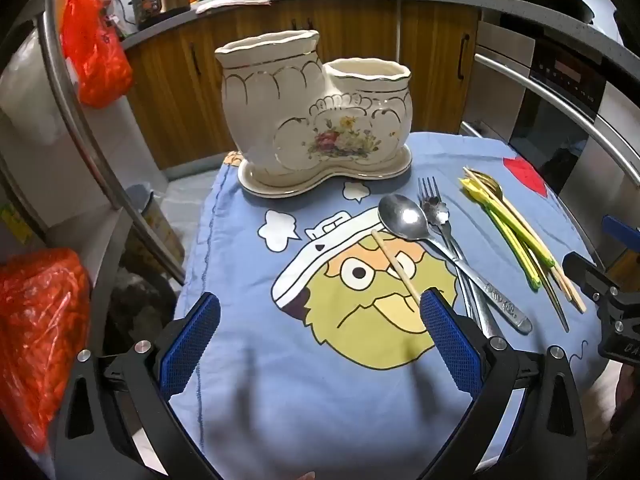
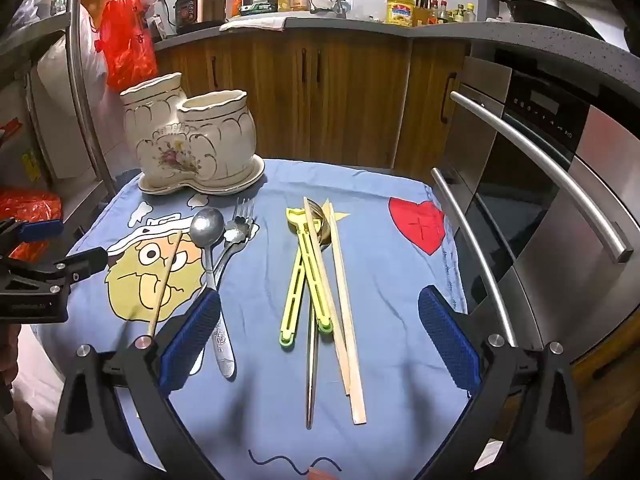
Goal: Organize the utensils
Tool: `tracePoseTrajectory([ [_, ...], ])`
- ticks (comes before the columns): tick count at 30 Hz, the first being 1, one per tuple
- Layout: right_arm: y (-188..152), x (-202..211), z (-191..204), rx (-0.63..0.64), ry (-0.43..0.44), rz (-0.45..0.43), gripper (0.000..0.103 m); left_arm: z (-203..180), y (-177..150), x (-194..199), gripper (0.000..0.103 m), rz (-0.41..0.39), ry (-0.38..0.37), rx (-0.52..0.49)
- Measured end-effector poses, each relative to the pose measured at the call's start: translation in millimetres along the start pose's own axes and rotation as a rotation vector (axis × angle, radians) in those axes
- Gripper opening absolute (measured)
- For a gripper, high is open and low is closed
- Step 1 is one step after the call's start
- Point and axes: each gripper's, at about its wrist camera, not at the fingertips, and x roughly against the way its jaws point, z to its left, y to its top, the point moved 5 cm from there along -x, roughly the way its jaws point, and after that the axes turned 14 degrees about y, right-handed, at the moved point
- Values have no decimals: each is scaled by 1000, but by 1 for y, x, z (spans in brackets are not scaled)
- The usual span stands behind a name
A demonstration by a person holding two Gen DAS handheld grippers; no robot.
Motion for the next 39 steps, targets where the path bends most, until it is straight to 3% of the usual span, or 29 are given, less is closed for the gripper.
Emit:
tracePoseTrajectory([
  [39, 6, 3, 2, 13, 2, -8, 98, 5, 9, 3, 99, -7, -11, 18],
])
